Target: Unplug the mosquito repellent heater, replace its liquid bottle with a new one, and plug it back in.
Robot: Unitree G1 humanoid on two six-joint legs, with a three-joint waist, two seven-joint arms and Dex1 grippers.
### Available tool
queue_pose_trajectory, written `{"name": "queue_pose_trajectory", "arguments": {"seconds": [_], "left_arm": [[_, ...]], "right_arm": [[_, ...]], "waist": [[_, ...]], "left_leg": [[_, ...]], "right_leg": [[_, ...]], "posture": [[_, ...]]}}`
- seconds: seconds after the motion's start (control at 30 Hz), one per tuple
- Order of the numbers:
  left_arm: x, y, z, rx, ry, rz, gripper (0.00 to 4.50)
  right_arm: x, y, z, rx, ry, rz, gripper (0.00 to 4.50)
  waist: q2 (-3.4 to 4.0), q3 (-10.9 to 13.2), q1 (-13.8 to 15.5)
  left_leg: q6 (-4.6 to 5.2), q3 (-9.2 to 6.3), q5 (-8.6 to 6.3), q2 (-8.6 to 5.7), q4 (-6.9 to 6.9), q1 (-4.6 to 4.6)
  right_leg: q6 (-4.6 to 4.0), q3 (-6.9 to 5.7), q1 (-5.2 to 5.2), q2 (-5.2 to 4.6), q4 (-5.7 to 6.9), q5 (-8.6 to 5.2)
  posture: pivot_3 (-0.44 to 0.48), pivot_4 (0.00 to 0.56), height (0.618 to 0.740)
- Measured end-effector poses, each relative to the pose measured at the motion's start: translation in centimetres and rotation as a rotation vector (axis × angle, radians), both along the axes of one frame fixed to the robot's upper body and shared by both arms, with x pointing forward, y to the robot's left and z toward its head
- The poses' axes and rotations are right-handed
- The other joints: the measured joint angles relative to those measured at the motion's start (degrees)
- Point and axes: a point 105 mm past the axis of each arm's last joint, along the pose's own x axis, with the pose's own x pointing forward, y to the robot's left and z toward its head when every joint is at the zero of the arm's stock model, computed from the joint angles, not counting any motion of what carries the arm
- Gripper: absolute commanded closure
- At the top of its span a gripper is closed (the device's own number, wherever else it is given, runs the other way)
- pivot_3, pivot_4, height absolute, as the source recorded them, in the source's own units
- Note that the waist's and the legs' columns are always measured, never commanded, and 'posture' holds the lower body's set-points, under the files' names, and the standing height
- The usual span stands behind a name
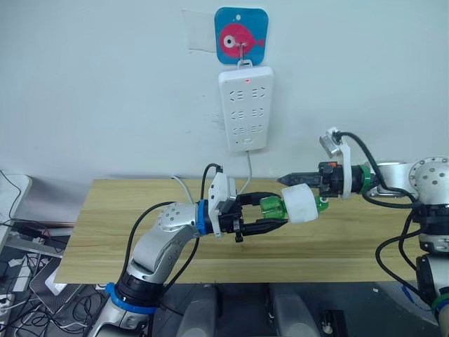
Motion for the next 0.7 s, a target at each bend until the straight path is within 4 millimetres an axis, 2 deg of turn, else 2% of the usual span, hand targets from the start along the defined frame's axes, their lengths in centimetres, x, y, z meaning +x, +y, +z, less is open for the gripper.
{"name": "queue_pose_trajectory", "arguments": {"seconds": [0.2, 0.5, 0.7], "left_arm": [[0.0, 0.0, 0.2, -0.014, 0.000, -0.002, 2.24], [0.0, -0.1, 0.5, -0.035, 0.001, -0.011, 2.24], [-0.1, -0.3, 0.7, -0.040, -0.007, -0.022, 2.24]], "right_arm": [[-0.6, -0.3, -0.2, -0.017, 0.001, 0.028, 4.44], [-3.4, -1.3, -1.5, -0.072, 0.031, 0.106, 4.44], [-3.9, -1.5, -1.1, -0.061, 0.049, 0.118, 4.44]], "waist": [[0.01, 0.00, 0.01], [0.01, -0.01, 0.04], [0.00, 0.00, -0.01]], "left_leg": [[0.00, -0.04, 0.00, 0.01, 0.00, 0.01], [0.00, -0.02, 0.00, 0.00, 0.00, 0.03], [0.00, -0.02, 0.00, 0.00, 0.01, 0.04]], "right_leg": [[0.00, -0.03, 0.01, 0.00, 0.00, 0.00], [0.00, -0.02, 0.02, 0.00, 0.01, 0.00], [0.00, -0.02, 0.02, 0.00, 0.02, 0.00]], "posture": [[-0.035, 0.218, 0.740], [-0.042, 0.217, 0.740], [-0.048, 0.217, 0.740]]}}
